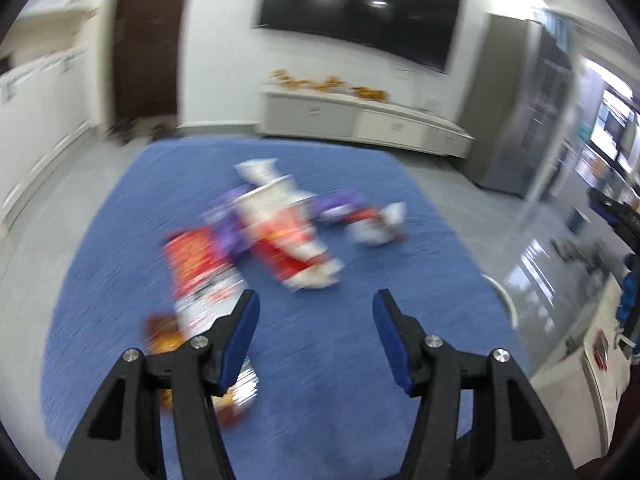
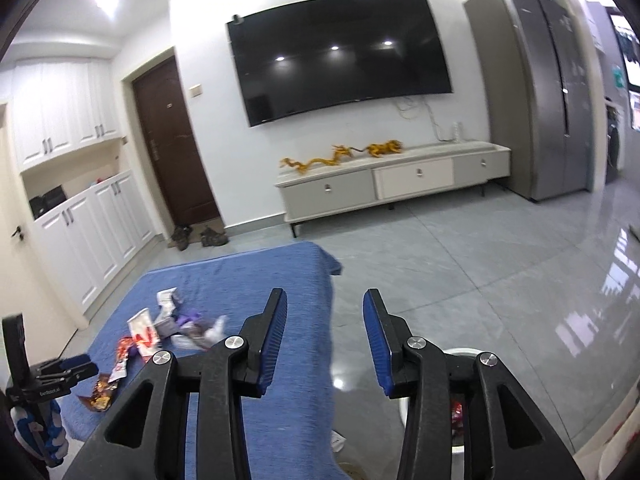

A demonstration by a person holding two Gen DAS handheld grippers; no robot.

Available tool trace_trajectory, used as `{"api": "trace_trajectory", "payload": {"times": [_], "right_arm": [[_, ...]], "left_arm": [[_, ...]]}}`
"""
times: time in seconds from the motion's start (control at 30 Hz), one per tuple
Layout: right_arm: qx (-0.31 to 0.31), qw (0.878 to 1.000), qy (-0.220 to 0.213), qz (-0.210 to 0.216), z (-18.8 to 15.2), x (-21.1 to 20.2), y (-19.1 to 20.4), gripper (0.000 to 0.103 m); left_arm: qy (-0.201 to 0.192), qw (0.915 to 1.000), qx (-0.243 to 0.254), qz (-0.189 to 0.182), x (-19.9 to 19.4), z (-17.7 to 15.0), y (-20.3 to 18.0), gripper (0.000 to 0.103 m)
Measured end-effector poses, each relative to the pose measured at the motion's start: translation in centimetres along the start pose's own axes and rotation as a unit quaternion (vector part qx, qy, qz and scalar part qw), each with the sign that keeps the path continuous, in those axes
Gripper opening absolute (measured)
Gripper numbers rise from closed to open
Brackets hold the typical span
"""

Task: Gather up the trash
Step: 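Grasp the brown snack wrapper with the left tool while the right tool grasps a clear plastic bag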

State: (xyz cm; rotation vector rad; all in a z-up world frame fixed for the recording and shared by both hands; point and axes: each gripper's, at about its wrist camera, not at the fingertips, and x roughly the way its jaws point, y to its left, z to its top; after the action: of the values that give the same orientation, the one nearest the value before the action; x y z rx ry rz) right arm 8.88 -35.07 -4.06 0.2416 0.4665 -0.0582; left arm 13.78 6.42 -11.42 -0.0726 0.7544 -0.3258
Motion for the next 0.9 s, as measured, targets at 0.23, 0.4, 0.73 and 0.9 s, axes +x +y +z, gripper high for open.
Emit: {"api": "trace_trajectory", "payload": {"times": [0.23,0.4,0.73,0.9], "right_arm": [[-0.034,0.998,0.024,0.041,-0.5,1.8,5.1,0.043],[-0.059,0.995,0.052,0.068,-1.4,3.9,8.3,0.046],[-0.096,0.984,0.105,0.104,-3.5,8.8,12.7,0.048],[-0.108,0.978,0.134,0.117,-4.5,11.9,14.4,0.048]], "left_arm": [[0.029,0.9915,-0.124,0.027,-2.2,-6.4,8.5,0.057],[0.056,0.9813,-0.184,-0.004,-0.9,-8.3,9.7,0.057],[0.082,0.966,-0.243,-0.028,3.5,-6.3,10.1,0.054],[0.088,0.9625,-0.256,-0.022,4.7,-5.8,10.9,0.023]]}}
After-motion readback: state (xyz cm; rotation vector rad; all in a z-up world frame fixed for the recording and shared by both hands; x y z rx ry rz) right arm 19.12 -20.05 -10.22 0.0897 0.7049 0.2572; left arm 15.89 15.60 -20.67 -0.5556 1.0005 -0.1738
